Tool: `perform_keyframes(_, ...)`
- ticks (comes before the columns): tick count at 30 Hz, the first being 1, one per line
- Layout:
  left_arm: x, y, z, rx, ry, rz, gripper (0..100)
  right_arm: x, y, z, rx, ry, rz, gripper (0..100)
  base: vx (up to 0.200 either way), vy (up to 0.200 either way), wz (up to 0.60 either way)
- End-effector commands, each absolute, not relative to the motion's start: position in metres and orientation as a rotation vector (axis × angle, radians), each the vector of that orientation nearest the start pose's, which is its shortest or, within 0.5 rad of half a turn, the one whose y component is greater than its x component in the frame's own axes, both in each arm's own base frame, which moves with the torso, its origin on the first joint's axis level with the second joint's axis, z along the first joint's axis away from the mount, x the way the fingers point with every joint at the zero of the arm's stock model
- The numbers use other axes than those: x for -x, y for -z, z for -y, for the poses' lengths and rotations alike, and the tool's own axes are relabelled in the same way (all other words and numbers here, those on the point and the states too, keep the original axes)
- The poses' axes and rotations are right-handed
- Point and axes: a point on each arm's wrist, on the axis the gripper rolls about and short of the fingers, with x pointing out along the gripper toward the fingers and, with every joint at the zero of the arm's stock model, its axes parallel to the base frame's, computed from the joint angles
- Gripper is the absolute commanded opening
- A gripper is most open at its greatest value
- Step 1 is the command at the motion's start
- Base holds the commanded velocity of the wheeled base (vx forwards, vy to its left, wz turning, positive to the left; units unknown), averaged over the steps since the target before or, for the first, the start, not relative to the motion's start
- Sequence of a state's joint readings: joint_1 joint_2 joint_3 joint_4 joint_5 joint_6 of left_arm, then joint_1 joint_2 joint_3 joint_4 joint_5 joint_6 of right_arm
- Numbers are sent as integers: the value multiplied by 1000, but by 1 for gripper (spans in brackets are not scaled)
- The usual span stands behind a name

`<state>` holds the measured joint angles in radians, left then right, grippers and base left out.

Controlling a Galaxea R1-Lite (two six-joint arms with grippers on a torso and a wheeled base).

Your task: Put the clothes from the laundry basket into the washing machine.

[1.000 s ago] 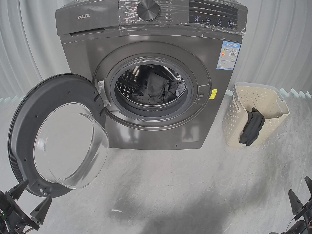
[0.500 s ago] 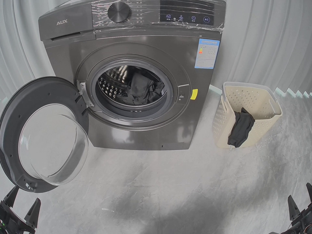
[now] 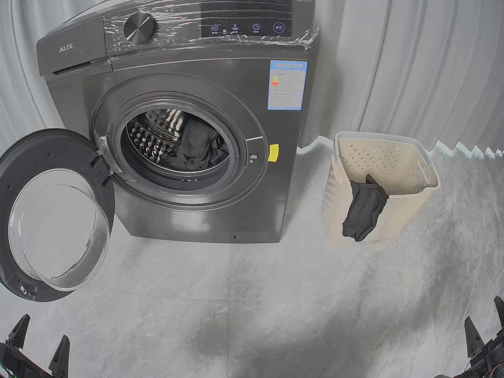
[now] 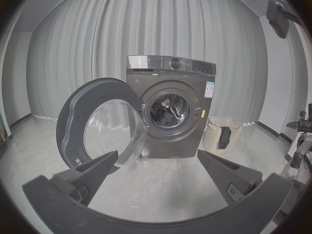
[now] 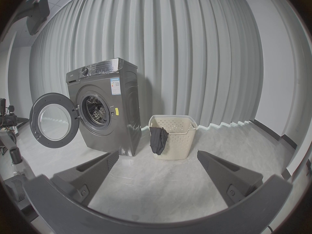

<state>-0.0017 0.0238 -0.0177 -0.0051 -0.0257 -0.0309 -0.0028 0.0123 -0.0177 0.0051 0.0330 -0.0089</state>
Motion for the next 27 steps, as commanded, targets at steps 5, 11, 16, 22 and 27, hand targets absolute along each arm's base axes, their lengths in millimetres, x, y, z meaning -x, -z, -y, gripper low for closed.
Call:
perform_keyframes(5, 23, -76, 1, 0, 35, -3, 100, 23, -75, -1, 9, -31, -3, 100, 0, -200, 0)
perform_keyframes(11, 23, -76, 1, 3, 37, -3, 100, 23, -75, -1, 9, -31, -3, 100, 0, -200, 0)
perform_keyframes(16, 23, -76, 1, 2, 38, -3, 100, 23, -75, -1, 9, -31, -3, 100, 0, -200, 0)
perform_keyframes(22, 23, -76, 1, 2, 38, -3, 100, 23, -75, -1, 9, -31, -3, 100, 0, -67, 0)
perform_keyframes(27, 23, -76, 1, 11, 38, -5, 100, 23, -75, -1, 9, -31, -3, 100, 120, 0, 0)
